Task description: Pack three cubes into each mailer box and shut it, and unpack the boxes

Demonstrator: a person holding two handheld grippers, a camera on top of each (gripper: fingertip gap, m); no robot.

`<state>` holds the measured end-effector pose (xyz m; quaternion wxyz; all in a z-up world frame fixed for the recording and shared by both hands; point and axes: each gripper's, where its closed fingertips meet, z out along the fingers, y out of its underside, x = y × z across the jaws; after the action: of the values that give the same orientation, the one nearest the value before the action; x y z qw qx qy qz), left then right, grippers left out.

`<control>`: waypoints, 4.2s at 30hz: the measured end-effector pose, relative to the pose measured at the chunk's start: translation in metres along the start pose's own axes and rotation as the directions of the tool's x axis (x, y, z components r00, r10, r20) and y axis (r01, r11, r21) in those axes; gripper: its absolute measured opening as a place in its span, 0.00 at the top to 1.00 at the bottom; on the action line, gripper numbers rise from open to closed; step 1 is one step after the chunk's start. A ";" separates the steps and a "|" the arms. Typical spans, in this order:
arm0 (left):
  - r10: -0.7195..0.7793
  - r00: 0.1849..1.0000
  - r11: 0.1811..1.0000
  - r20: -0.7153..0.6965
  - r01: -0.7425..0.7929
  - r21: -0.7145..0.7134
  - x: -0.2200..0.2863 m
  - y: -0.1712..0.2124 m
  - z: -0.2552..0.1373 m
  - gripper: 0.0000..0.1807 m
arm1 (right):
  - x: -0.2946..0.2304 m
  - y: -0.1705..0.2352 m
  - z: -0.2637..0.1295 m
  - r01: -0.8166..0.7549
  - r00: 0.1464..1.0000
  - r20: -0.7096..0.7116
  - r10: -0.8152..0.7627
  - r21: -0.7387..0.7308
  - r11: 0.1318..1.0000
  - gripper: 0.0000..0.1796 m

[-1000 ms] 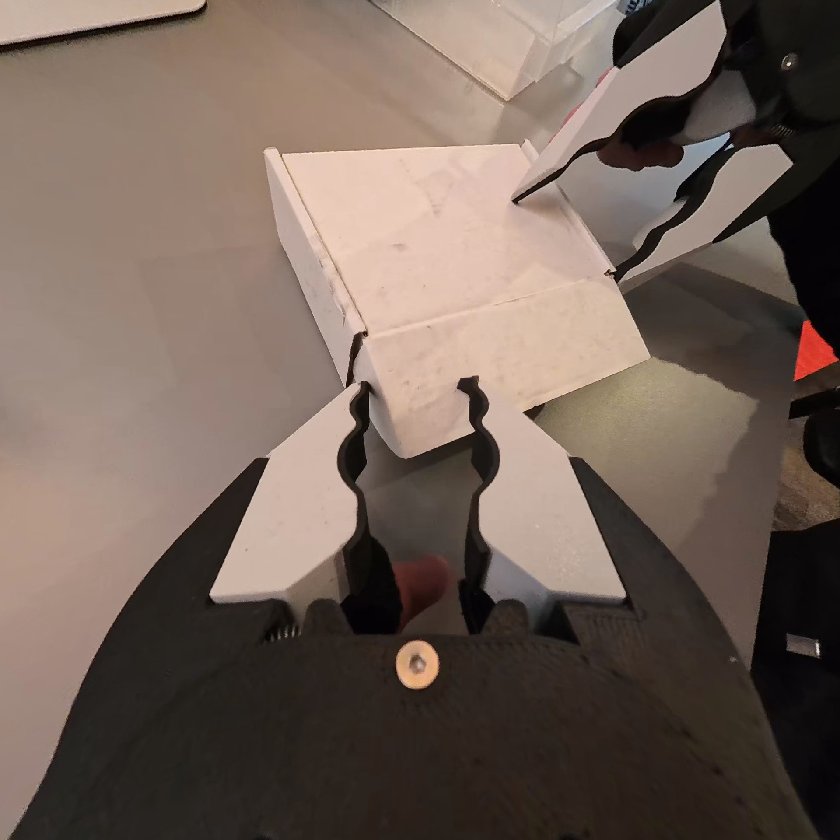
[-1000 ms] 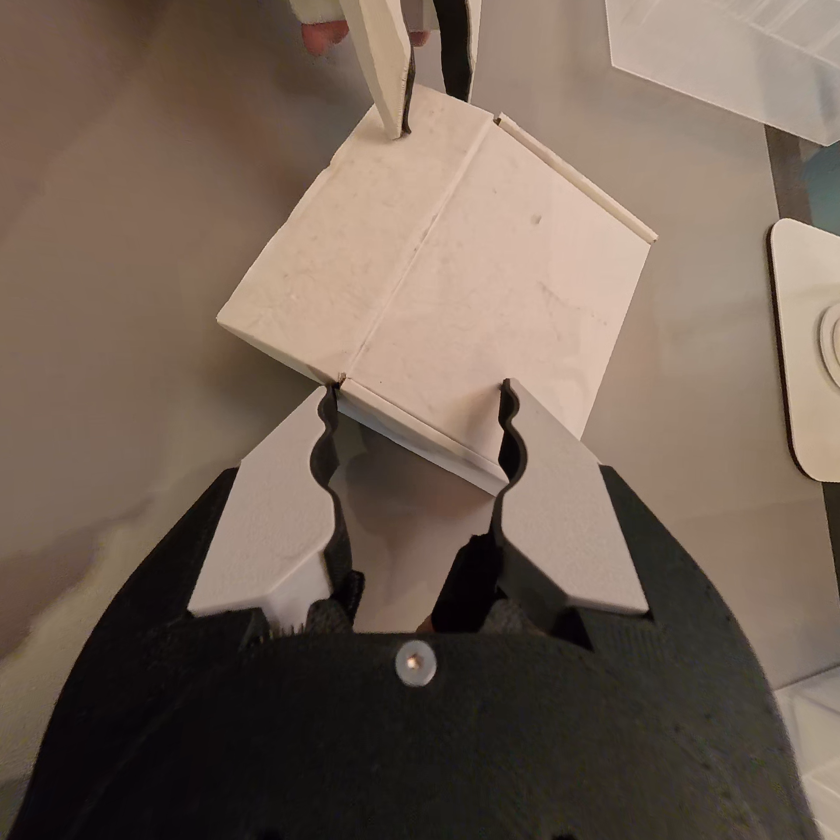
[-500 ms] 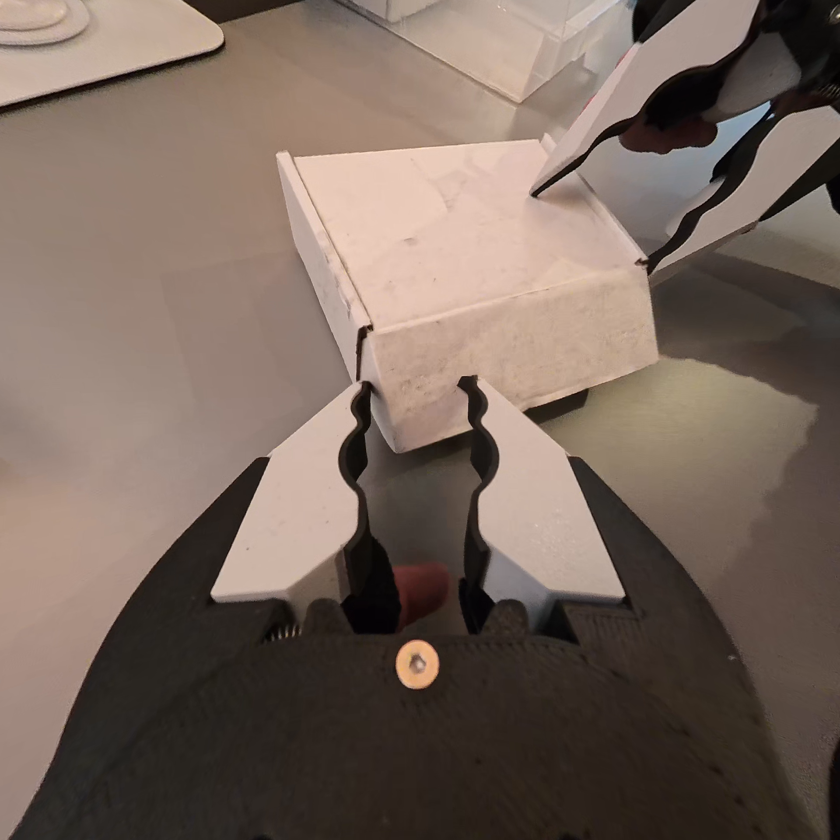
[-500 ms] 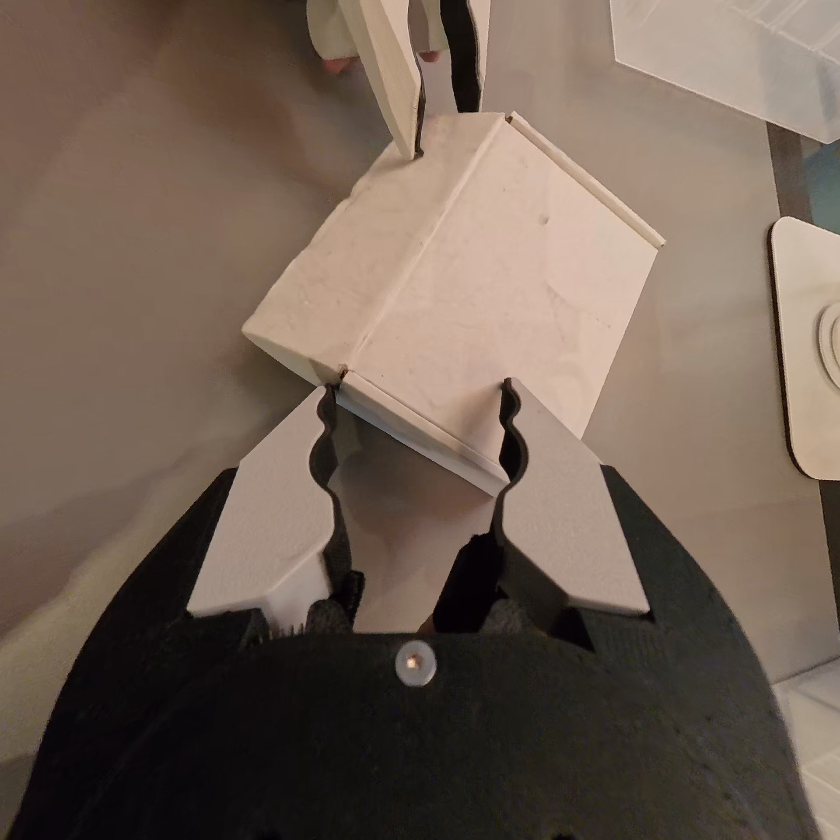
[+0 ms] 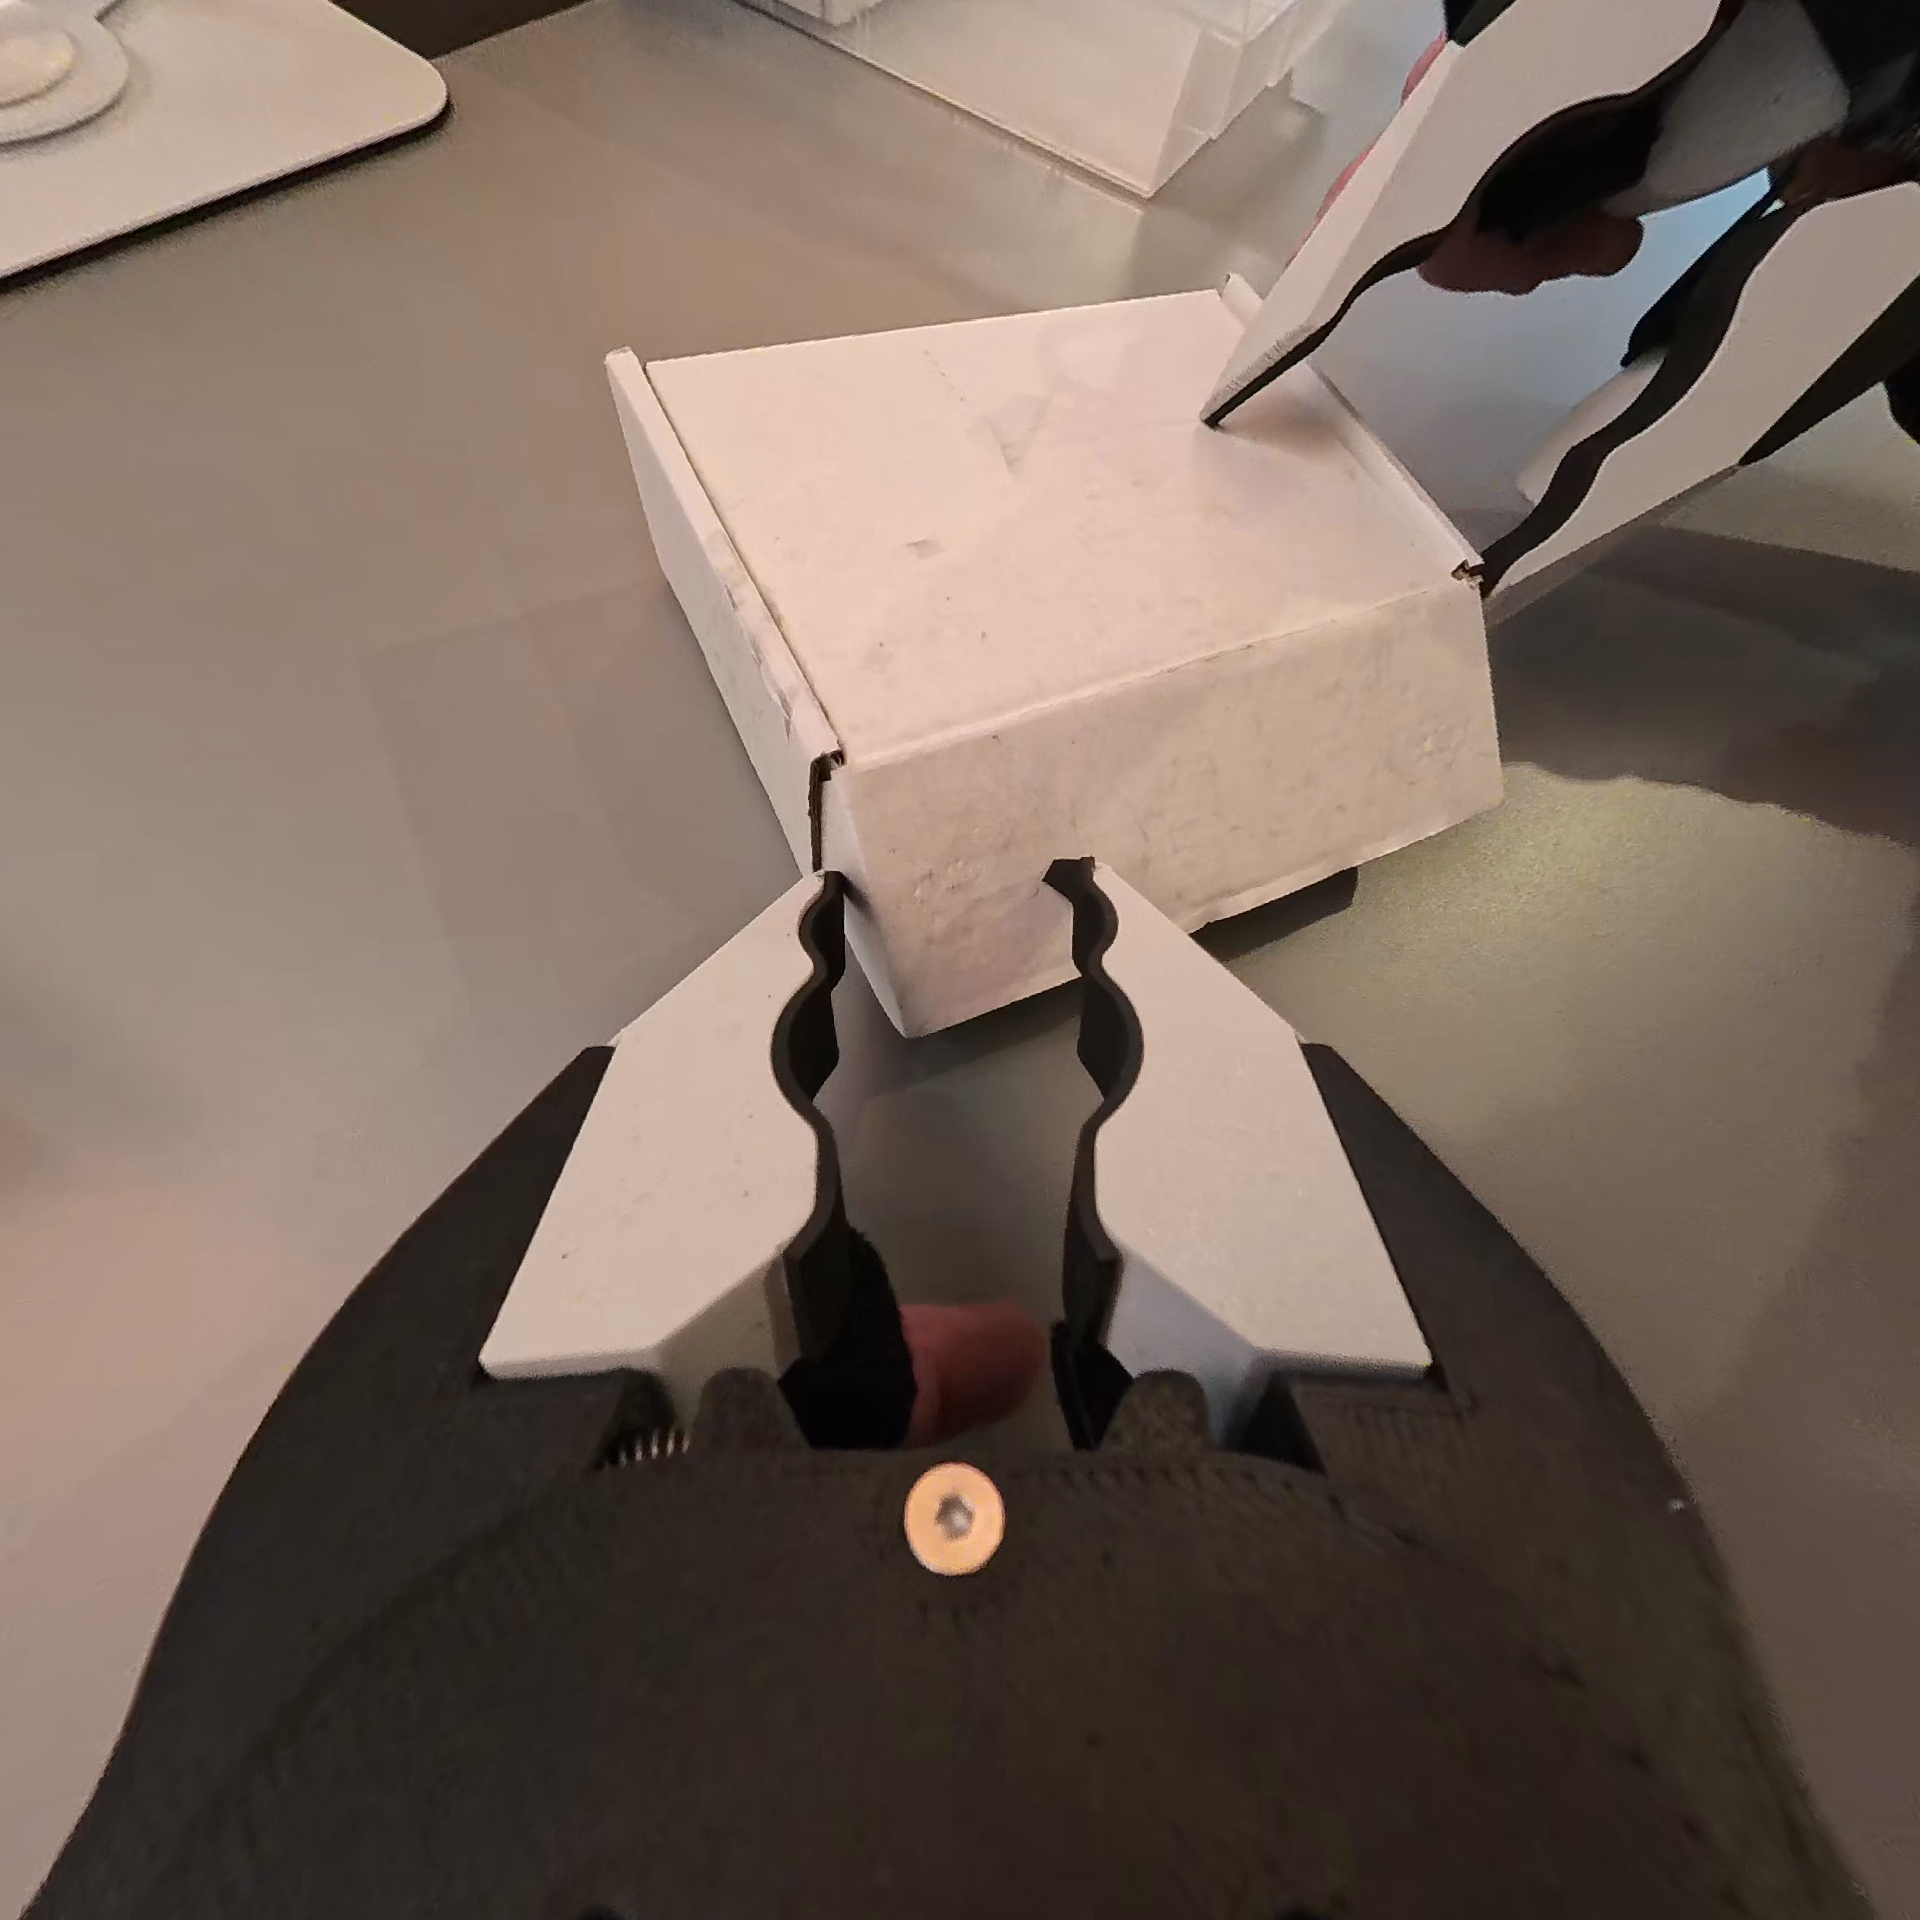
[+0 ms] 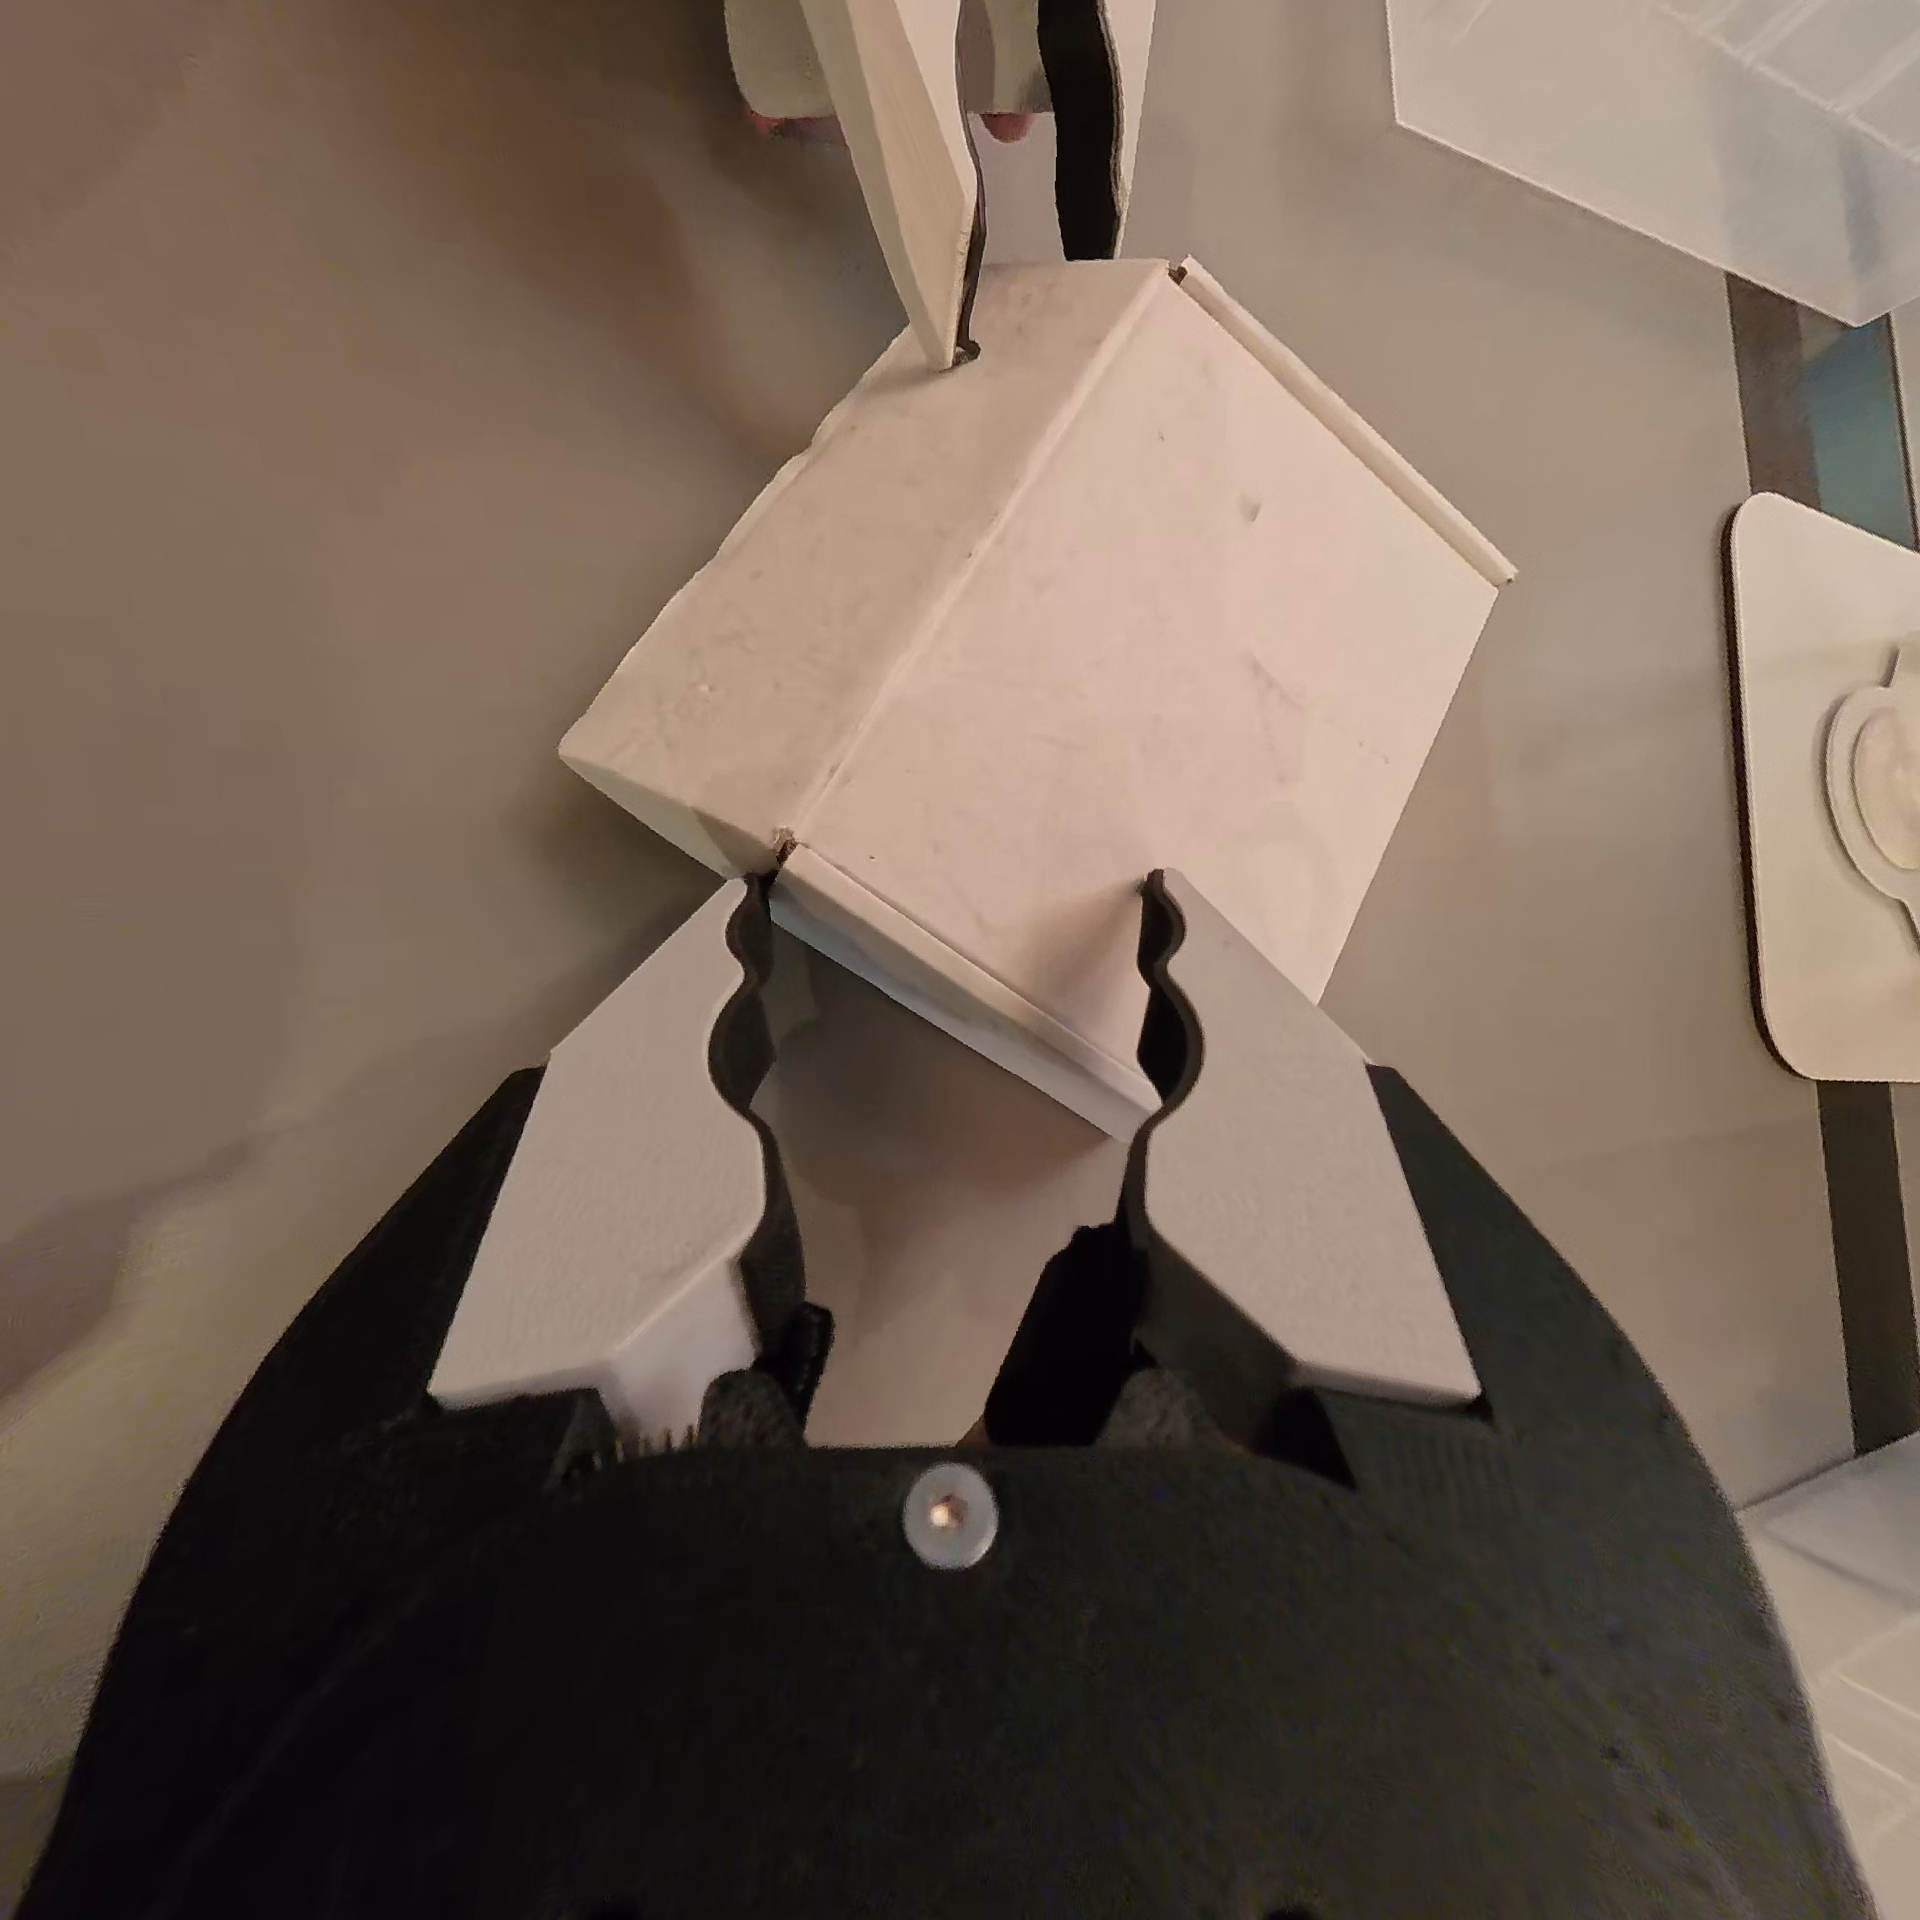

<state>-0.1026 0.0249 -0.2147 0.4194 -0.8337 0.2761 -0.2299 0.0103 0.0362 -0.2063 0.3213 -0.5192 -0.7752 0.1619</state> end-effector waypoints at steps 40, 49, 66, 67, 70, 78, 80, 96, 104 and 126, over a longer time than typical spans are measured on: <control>0.180 0.952 0.982 0.247 -0.189 0.015 -0.024 -0.022 0.012 0.90 | 0.015 0.005 0.000 -0.174 0.964 -0.207 0.167 -0.014 0.985 0.66; 0.310 0.950 0.947 0.041 -0.305 -0.098 -0.031 -0.011 0.030 0.70 | 0.025 -0.002 -0.030 -0.308 0.890 -0.336 0.309 0.056 0.950 0.49; 0.393 0.916 0.914 0.083 -0.380 -0.142 -0.027 -0.020 0.060 0.77 | 0.030 0.055 0.000 -0.512 0.797 -0.361 0.484 0.022 0.859 0.68; 0.393 0.915 0.914 0.092 -0.378 -0.146 -0.028 -0.021 0.061 0.77 | 0.032 0.056 0.000 -0.512 0.797 -0.365 0.481 0.016 0.859 0.69; 0.390 0.915 0.915 0.100 -0.373 -0.155 -0.029 -0.022 0.062 0.78 | 0.035 0.059 0.000 -0.518 0.795 -0.356 0.492 0.025 0.855 0.69; 0.377 0.919 0.919 0.114 -0.355 -0.173 -0.023 -0.014 0.058 0.80 | 0.030 0.066 -0.031 -0.487 0.840 -0.335 0.428 -0.116 0.866 0.58; 0.381 0.917 0.918 0.120 -0.359 -0.172 -0.022 -0.015 0.059 0.76 | 0.039 0.048 -0.040 -0.446 0.867 -0.306 0.393 -0.127 0.886 0.50; 0.369 0.928 0.920 0.050 -0.357 -0.160 -0.010 -0.014 0.063 0.77 | 0.091 0.038 0.049 -0.040 0.995 0.052 0.081 -0.541 0.840 0.27; 0.367 0.929 0.924 0.039 -0.360 -0.132 -0.009 -0.017 0.060 0.77 | 0.090 0.039 0.045 0.000 0.992 0.108 0.067 -0.527 0.850 0.28; 0.385 0.922 0.914 0.045 -0.374 -0.156 -0.012 -0.010 0.058 0.77 | 0.199 0.110 -0.167 -0.254 0.965 -0.152 0.213 -0.350 0.902 0.30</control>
<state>-0.0735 0.0711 -0.2391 0.4045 -0.8005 0.4326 -0.0922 0.1480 0.2481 -0.0808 0.2392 -0.6673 -0.7050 0.0232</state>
